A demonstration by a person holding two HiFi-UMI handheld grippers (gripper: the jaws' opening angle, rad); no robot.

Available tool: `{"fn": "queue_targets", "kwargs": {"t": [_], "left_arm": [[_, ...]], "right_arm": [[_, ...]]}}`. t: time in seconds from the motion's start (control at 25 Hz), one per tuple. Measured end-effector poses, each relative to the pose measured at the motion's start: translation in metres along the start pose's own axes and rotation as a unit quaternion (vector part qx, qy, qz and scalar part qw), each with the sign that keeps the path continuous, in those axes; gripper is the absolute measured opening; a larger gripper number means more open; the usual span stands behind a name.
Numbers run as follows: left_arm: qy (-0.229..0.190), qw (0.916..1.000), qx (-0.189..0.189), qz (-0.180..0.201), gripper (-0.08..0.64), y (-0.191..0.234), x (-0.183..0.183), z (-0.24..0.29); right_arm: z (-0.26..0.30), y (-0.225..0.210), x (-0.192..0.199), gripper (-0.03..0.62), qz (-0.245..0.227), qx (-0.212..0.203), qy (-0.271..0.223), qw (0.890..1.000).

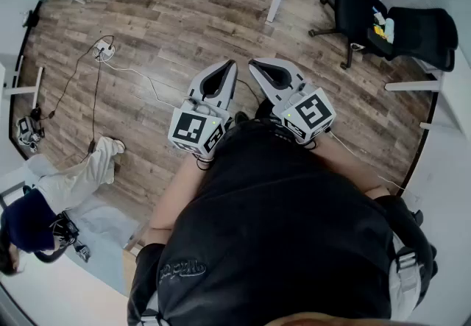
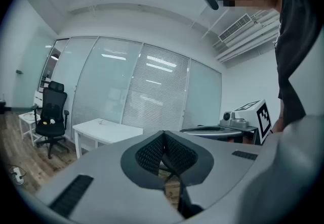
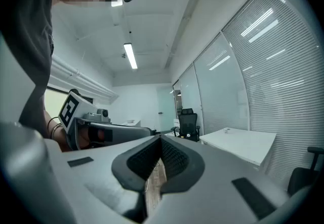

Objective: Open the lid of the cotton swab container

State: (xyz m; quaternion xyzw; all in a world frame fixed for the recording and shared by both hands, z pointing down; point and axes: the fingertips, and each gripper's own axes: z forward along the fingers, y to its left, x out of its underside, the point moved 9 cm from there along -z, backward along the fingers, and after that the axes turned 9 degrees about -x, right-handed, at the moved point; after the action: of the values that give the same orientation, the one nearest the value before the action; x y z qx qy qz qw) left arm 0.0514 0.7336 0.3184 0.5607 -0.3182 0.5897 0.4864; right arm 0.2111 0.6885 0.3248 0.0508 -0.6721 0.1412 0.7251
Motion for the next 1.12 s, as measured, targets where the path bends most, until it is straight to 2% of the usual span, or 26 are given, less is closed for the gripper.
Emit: {"fn": "queue_targets", "kwargs": {"t": [0.52, 0.6, 0.8, 0.96, 1.12], "left_arm": [[0.004, 0.9996, -0.016, -0.022, 0.015, 0.004, 0.003, 0.048], [0.008, 0.9996, -0.019, -0.021, 0.015, 0.005, 0.001, 0.063], [0.008, 0.9998, -0.009, 0.012, 0.015, -0.007, -0.013, 0.12], [0.007, 0.9997, -0.02, 0.006, 0.015, -0.014, -0.02, 0.162], [0.012, 0.9995, -0.03, -0.003, 0.015, -0.023, -0.019, 0.193]], "right_arm": [[0.0, -0.043, 0.007, 0.021, 0.01, -0.018, 0.006, 1.0], [-0.001, -0.059, 0.007, 0.021, 0.015, -0.019, 0.005, 1.0], [-0.009, -0.116, -0.004, 0.021, 0.007, -0.023, 0.001, 1.0], [-0.017, -0.164, -0.011, 0.021, 0.009, -0.026, 0.0, 1.0], [-0.02, -0.194, -0.013, 0.021, 0.005, -0.053, 0.007, 0.999]]}}
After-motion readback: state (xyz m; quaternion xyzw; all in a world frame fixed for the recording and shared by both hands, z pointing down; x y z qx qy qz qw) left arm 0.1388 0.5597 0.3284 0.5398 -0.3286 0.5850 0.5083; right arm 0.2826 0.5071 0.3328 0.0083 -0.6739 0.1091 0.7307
